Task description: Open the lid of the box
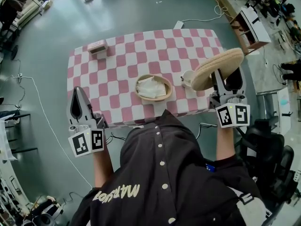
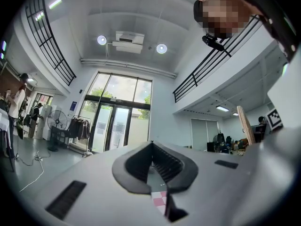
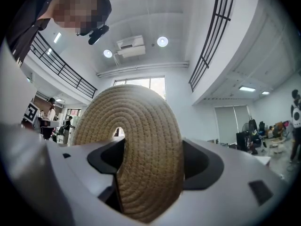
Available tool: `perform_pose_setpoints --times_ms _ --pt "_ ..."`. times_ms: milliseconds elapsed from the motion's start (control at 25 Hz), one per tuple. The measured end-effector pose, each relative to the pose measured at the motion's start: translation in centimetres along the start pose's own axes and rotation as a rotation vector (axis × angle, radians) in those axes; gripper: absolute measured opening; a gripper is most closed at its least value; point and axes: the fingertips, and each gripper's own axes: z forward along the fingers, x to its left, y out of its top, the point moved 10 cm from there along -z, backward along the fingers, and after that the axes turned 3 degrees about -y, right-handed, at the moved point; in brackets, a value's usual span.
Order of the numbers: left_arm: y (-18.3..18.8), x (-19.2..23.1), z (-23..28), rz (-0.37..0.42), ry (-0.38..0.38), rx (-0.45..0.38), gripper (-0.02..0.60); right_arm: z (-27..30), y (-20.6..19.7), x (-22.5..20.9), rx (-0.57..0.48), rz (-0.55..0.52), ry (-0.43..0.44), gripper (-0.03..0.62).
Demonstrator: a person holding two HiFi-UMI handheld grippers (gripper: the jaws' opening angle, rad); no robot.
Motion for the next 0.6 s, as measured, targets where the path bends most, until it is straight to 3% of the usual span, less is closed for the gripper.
perform_pose_setpoints --times_ms 600 --pt "0.29 -0.37 -0.97 0.002 0.011 -0.003 0.009 -0.02 -0.15 0.18 0.008 0.000 0.007 0.368"
